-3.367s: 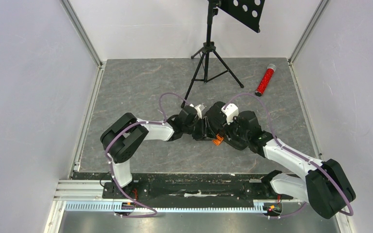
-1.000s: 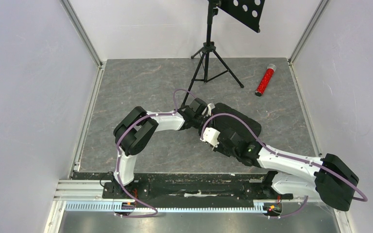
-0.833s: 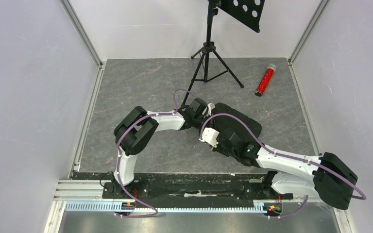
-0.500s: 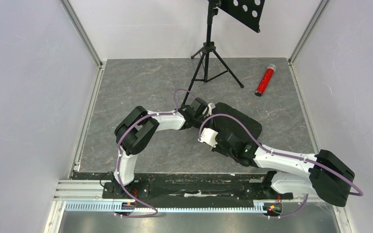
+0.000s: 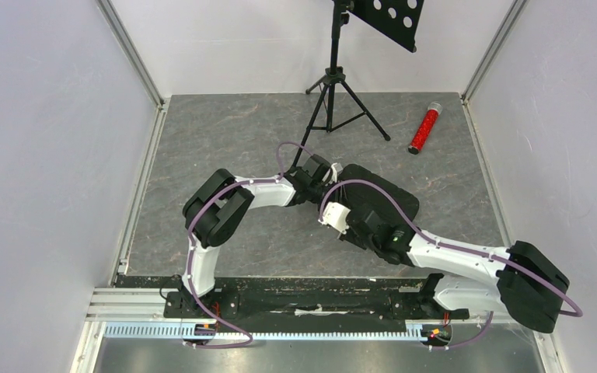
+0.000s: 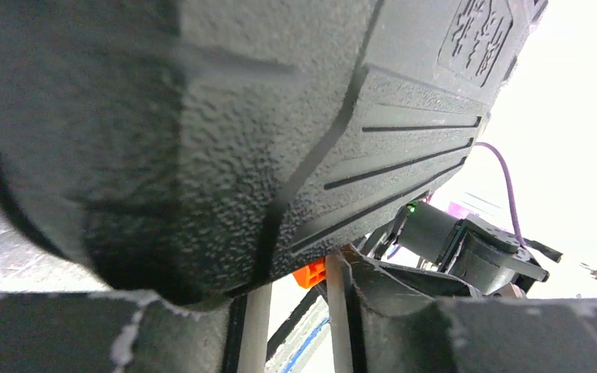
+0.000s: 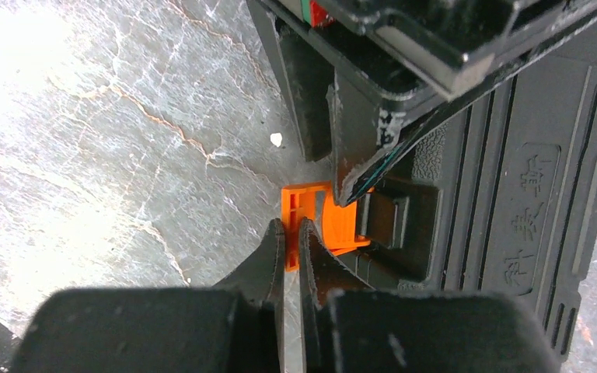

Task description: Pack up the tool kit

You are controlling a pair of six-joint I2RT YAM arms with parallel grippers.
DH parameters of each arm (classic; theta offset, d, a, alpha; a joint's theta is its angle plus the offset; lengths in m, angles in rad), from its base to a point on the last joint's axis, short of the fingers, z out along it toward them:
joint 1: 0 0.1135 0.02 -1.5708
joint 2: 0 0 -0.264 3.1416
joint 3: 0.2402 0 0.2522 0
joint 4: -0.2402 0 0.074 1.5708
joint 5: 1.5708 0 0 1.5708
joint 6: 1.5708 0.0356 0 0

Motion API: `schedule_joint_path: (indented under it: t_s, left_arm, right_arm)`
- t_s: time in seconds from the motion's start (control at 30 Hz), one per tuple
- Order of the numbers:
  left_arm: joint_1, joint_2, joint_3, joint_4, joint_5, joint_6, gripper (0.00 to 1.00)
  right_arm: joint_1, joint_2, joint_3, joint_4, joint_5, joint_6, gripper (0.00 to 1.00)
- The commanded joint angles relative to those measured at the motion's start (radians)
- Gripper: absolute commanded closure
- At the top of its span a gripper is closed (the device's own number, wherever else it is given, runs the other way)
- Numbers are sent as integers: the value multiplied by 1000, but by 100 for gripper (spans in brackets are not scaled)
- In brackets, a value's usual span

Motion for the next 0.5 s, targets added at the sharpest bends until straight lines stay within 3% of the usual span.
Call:
schedule_joint_path:
  t_s: [0.0,0.23,0.47]
  left_arm:
    - [24,-74,-8,51,2,-15,61]
    - [60,-192,-120,95,-98,52,60]
    - [45,-263,-286,235,-153,118,70]
  right_arm:
    - [-34,-32,34,-10,-94,27,100]
    - [-115,-65,26,-1,-187,38,100]
    - [-207,-91,9,28,-303,63,100]
